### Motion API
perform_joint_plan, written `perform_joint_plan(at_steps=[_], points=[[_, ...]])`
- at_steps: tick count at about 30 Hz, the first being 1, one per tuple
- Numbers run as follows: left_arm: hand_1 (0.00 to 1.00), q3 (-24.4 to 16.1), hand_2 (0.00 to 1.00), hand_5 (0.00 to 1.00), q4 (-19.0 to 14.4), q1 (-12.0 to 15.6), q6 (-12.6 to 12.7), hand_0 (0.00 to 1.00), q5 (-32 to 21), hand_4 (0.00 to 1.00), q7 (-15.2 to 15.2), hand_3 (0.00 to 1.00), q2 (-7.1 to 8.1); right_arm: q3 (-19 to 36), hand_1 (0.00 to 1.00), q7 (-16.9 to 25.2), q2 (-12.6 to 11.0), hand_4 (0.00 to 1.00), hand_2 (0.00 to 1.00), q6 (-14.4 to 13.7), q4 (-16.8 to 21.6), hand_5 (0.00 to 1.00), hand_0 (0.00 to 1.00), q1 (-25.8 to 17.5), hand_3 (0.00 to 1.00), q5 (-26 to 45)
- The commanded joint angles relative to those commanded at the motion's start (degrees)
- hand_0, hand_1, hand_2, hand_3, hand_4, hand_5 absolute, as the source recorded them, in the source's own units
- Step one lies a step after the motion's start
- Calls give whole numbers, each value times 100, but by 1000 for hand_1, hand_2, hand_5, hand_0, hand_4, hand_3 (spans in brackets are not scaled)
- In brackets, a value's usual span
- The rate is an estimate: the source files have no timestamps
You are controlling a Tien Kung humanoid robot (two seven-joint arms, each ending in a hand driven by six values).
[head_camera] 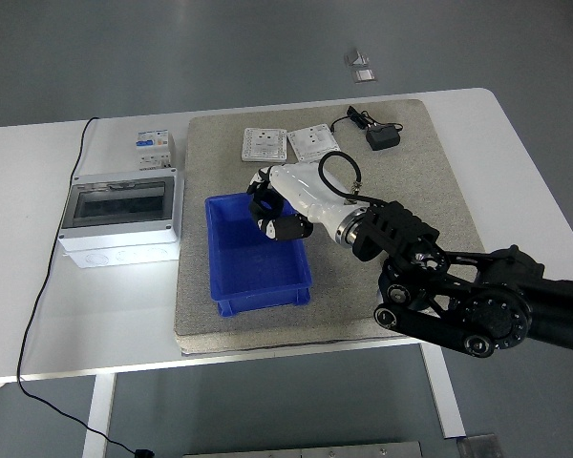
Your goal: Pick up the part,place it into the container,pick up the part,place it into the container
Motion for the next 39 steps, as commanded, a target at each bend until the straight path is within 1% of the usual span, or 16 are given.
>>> perform_joint_plan(at_steps=[2, 3, 8, 9, 14, 15, 17, 19, 22, 26, 27, 29, 32, 33, 38, 39], points=[[663, -2, 682, 668, -5, -4, -11, 651, 5, 642, 10, 614, -6, -14, 358, -41, 12, 36, 596, 214, -24, 2, 517, 14, 651, 13], [663, -2, 687, 669, -6, -6, -21, 651, 10, 643, 12, 615, -11, -7, 911, -68, 18, 444, 891, 293, -43, 173, 884, 19, 883, -1], [663, -16, 687, 669, -11, -7, -86, 651, 37, 643, 9, 615, -19, 54, 911, -99, 36, 444, 891, 347, -141, 173, 884, 29, 883, -109], [663, -8, 687, 666, -13, -6, -90, 651, 25, 644, 6, 615, -20, 64, 998, -89, 39, 754, 998, 334, -164, 299, 998, 28, 998, -133], [663, 18, 687, 666, -17, -1, -93, 651, -15, 644, -9, 615, -18, 129, 998, 15, 30, 754, 998, 253, -203, 299, 998, 5, 998, -114], [663, 16, 686, 666, -18, 1, -99, 651, -15, 644, -13, 614, -18, 154, 998, 72, 17, 823, 998, 242, -205, 343, 998, -9, 998, -40], [663, 8, 686, 666, -19, 2, -121, 651, -7, 644, -20, 614, -18, 257, 998, 206, -39, 823, 998, 226, -193, 343, 998, -63, 998, 143], [663, 2, 686, 666, -18, -2, -137, 651, -1, 644, -32, 614, -20, 465, 998, 312, -171, 823, 998, 183, -112, 343, 998, -180, 998, 324], [662, 109, 687, 662, -17, 17, -119, 651, -157, 644, -112, 608, -24, 892, 951, 22, -525, 823, 937, 224, 219, 347, 981, -506, 935, 185], [662, 234, 687, 662, -13, 76, -89, 651, -407, 644, -192, 608, 12, 1600, 951, -616, -1178, 823, 937, 747, 787, 347, 981, -971, 935, -42], [661, 254, 688, 660, -12, 83, -85, 651, -440, 645, -206, 607, 24, 1726, 673, -771, -1321, 828, 822, 889, 907, 335, 736, -1033, 870, -95], [661, 275, 688, 660, -10, 87, -77, 651, -471, 645, -226, 607, 44, 1913, 673, -1112, -1616, 828, 822, 1213, 1156, 335, 736, -1109, 870, -169], [661, 283, 688, 660, -6, 79, -62, 651, -469, 645, -253, 607, 56, 1793, 673, -1618, -2009, 828, 822, 1692, 1438, 335, 736, -1179, 870, -169], [660, 283, 688, 661, -5, 79, -59, 651, -465, 646, -258, 606, 56, 1775, 576, -1750, -2086, 821, 821, 1816, 1470, 328, 601, -1191, 874, -178], [660, 242, 688, 661, 1, 75, -50, 651, -389, 646, -260, 606, 58, 1817, 576, -1820, -2230, 821, 821, 2383, 1562, 328, 601, -1226, 874, -271], [659, 238, 688, 659, 2, 73, -47, 650, -380, 647, -261, 605, 60, 1832, 516, -1820, -2250, 825, 839, 2450, 1587, 331, 505, -1233, 889, -264]])
